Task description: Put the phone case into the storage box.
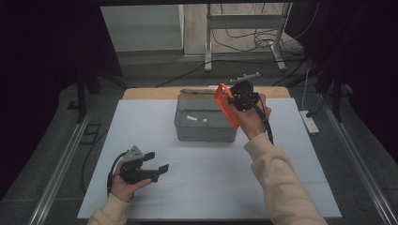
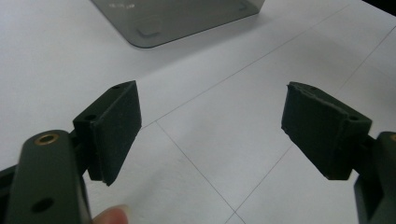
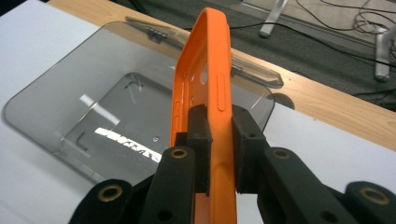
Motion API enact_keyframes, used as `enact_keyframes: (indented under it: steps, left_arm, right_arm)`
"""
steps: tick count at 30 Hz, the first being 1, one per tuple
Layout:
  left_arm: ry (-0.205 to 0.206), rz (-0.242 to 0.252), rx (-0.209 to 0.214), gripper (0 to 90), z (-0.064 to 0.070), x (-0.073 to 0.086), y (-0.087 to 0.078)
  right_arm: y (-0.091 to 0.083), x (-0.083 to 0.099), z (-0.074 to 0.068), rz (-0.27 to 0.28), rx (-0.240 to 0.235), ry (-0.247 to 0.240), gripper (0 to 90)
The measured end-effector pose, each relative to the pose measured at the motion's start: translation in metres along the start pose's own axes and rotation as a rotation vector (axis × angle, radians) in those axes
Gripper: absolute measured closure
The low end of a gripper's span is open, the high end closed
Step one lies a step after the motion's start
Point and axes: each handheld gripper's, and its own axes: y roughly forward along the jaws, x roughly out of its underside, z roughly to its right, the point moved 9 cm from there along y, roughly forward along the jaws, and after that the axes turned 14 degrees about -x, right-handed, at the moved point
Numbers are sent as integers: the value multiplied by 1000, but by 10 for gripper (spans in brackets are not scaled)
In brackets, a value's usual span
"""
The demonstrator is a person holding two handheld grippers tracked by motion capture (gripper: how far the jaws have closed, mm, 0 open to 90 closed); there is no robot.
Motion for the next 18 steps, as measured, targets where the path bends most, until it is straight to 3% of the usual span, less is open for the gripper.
enact_keyframes:
  steps: [18]
  left_arm:
    - [-2, 4, 3, 198, 0, -1, 0]
  right_arm:
    - [15, -1, 22, -29, 77, 69, 794]
